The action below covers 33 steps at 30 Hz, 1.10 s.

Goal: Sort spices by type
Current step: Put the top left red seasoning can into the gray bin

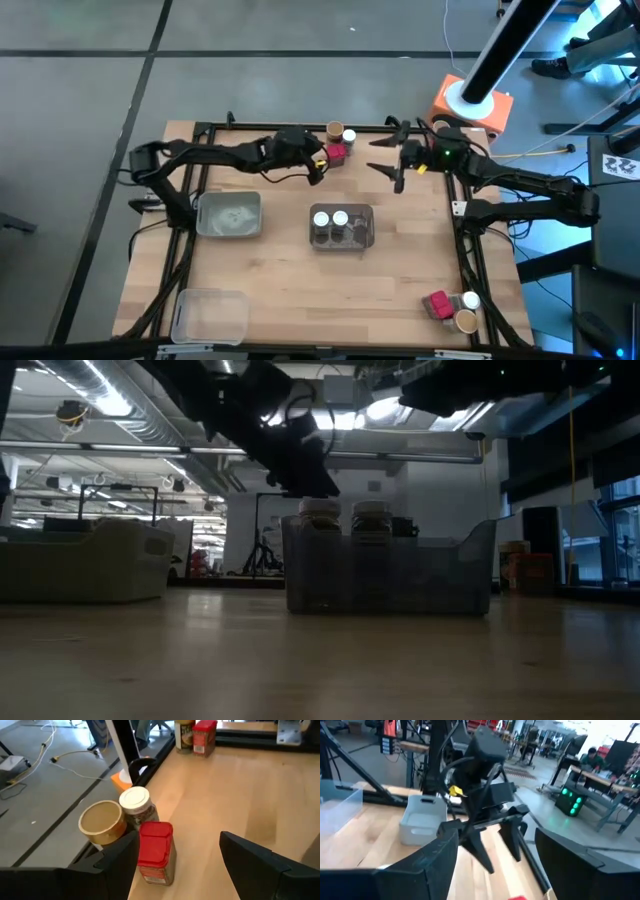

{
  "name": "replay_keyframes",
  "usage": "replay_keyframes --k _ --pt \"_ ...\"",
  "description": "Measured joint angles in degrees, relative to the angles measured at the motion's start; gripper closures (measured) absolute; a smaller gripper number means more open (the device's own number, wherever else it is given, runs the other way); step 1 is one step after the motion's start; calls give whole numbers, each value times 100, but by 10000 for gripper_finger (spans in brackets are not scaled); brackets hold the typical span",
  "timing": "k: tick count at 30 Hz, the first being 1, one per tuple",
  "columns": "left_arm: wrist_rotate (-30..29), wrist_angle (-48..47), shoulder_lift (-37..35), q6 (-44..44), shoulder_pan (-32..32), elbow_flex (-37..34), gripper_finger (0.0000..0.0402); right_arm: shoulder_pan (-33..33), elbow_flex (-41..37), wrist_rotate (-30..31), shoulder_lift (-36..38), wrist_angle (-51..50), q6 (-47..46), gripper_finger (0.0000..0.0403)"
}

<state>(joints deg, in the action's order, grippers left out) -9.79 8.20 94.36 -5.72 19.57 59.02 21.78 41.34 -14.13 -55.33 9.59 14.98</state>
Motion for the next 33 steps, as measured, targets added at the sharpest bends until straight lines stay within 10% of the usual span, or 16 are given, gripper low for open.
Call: replay_keyframes --k 33 --pt "729 438 1528 -503 662 667 135 -2 0 -7 -4 -738 -13 139"
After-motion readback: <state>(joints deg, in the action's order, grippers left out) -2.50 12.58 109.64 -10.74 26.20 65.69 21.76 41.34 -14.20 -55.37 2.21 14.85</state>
